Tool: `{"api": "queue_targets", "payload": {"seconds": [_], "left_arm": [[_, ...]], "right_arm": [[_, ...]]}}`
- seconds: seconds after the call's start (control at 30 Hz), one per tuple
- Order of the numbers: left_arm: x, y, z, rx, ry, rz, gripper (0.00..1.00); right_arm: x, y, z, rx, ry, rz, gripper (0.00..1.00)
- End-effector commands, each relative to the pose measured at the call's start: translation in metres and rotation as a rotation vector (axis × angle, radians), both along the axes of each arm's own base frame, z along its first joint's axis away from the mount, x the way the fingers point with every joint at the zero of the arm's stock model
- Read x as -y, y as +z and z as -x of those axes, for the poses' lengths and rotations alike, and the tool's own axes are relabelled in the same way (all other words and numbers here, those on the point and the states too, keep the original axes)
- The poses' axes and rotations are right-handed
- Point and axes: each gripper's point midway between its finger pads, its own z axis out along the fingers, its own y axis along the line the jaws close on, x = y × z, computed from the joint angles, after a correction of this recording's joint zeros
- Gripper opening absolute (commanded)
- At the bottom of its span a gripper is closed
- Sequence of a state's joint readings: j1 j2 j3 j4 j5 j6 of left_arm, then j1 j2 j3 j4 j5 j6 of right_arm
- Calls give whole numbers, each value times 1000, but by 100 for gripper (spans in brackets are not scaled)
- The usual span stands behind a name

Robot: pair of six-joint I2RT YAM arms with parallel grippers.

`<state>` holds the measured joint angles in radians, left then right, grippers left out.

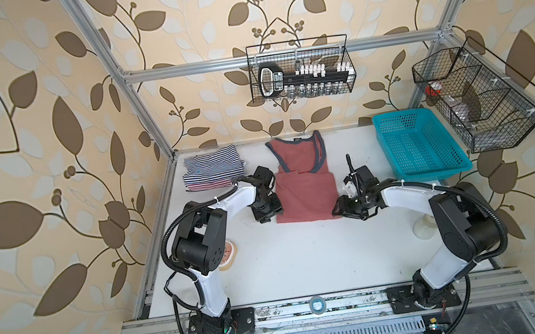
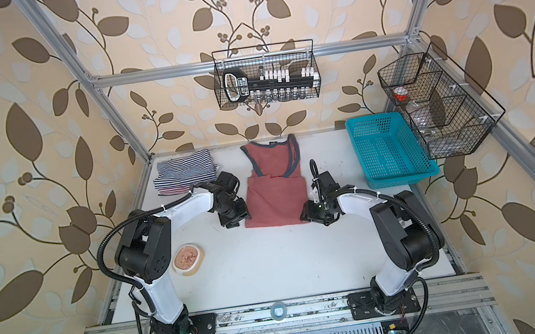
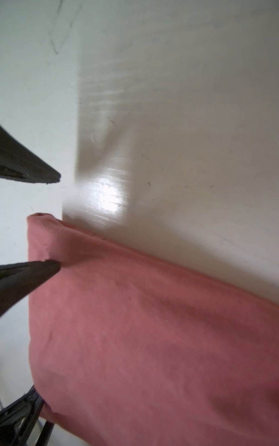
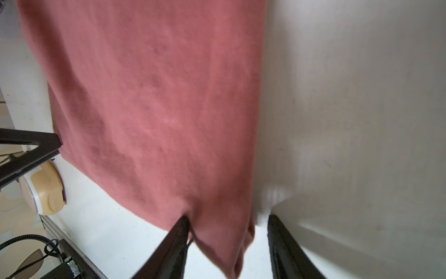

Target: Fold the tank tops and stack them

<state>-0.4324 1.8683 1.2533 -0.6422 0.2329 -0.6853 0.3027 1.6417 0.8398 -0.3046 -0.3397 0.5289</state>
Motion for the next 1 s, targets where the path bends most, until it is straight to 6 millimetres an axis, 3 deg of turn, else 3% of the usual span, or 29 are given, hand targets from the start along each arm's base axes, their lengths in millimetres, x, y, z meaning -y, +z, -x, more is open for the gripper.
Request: {"api": "queue_targets", "payload": {"seconds": [0.0, 0.13, 0.27, 0.33, 0.43, 0.57, 0.73, 0.97], "left_arm": [[4, -10, 7, -35, 3, 8, 54], [10, -23, 18, -76, -4, 23, 53], [15, -34, 29, -102, -7, 25, 50], [15, -38, 33, -114, -5, 32, 42], [15, -42, 38, -128, 0, 39, 23], [8, -40, 49, -135, -4, 26, 0], [1, -25, 80, -118, -44, -6, 0], [-5, -3, 143, -82, -82, -59, 0]], "right_arm": [[5, -21, 15, -72, -5, 36, 50], [5, -24, 17, -81, -6, 34, 42], [1, -25, 18, -87, -7, 8, 24], [-1, -26, 19, -89, -5, -1, 16], [-4, -27, 21, -91, 1, -13, 0], [-6, -23, 28, -80, 15, -20, 0], [-16, -6, 53, -18, 80, -8, 0], [-23, 19, 106, 60, 101, 28, 0]]}}
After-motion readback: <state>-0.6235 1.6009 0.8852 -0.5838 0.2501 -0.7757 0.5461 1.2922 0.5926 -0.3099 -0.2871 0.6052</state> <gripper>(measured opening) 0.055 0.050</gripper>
